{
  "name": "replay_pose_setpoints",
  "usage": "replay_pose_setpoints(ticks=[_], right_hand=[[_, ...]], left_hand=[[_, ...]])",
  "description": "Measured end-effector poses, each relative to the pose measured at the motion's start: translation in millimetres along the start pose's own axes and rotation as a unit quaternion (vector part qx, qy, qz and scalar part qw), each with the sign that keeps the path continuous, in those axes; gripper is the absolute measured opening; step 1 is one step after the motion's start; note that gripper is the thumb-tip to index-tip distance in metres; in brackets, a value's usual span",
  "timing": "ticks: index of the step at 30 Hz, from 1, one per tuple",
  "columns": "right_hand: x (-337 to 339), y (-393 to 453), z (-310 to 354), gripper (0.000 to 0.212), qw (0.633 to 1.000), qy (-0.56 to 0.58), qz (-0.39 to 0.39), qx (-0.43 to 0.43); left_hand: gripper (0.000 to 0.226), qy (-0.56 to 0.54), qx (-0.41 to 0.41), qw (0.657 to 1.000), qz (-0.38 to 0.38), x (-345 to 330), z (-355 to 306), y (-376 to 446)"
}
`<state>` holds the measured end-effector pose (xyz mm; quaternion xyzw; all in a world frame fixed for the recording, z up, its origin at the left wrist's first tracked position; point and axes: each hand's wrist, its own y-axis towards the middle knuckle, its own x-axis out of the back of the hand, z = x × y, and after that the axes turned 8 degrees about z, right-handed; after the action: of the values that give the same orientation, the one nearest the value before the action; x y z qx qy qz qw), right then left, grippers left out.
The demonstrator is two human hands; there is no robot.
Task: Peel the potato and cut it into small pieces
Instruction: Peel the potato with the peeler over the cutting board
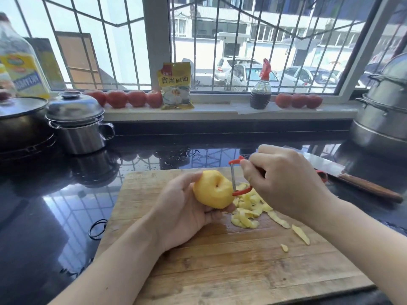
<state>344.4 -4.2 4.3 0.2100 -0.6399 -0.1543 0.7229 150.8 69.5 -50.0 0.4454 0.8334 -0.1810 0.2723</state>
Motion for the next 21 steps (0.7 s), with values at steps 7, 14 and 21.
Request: replay_pose_setpoints(ticks=[7,14,21], right_hand=[[-0.9,-6.2,37.1,0.049,0.994,0.021,0.045,-0.099],[-6.2,-5.4,48.3,0.041,0.992,-0.025,0.041,-0.121],[-13.0,-4.5,40.3,0.040,0.988,-0.116,0.059,-0.088]], left_hand=[[0.047,0.005,-0.079,0.997,-0.004,-3.2,3.2,3.5],[0.057,0.080,-0.090,0.993,-0.008,-6.1,9.4,4.6],[0.049,0.149,-0.115,0.981,-0.044,-0.3,12.7,4.5]])
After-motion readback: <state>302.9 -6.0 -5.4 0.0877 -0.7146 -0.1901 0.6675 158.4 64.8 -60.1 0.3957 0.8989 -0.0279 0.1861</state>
